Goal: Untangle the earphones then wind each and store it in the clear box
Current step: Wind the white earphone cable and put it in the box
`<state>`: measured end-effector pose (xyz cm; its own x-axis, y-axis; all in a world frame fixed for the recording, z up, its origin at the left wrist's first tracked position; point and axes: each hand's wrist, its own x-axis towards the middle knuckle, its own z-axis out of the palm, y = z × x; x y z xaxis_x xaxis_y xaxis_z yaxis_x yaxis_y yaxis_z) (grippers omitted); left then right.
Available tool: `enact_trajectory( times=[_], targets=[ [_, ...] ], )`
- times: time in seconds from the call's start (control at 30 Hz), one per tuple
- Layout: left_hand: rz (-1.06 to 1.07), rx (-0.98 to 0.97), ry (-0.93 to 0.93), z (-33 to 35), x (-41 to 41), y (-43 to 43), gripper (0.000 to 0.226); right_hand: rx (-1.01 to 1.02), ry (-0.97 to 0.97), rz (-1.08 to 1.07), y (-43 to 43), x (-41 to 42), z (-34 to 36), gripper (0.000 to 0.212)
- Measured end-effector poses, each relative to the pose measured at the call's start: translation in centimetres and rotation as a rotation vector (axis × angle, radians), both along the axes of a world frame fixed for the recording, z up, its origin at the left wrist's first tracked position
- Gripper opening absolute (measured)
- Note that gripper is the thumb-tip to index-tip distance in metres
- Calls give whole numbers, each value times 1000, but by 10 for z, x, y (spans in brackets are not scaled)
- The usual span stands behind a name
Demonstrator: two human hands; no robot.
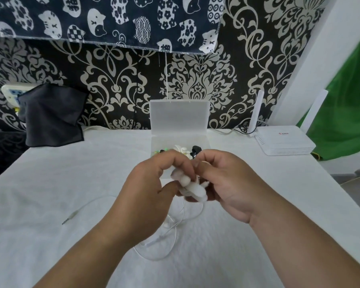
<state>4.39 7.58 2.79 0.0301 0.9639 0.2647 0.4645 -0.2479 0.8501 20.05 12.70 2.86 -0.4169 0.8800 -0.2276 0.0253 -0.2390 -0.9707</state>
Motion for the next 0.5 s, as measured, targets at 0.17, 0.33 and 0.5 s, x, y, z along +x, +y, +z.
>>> enact_trajectory(
  times=[0.17,0.33,0.5],
  targets=[
    [287,91,25,-6,1,5,47,191,-32,-199,2,-7,-10,21],
    [307,-104,-261,-8,8,6,12,429,-160,-391,0,-16,-18,21],
    [242,-179,-341,-7,15,2,17,396,-119,-417,-2,-17,-16,22]
  ],
)
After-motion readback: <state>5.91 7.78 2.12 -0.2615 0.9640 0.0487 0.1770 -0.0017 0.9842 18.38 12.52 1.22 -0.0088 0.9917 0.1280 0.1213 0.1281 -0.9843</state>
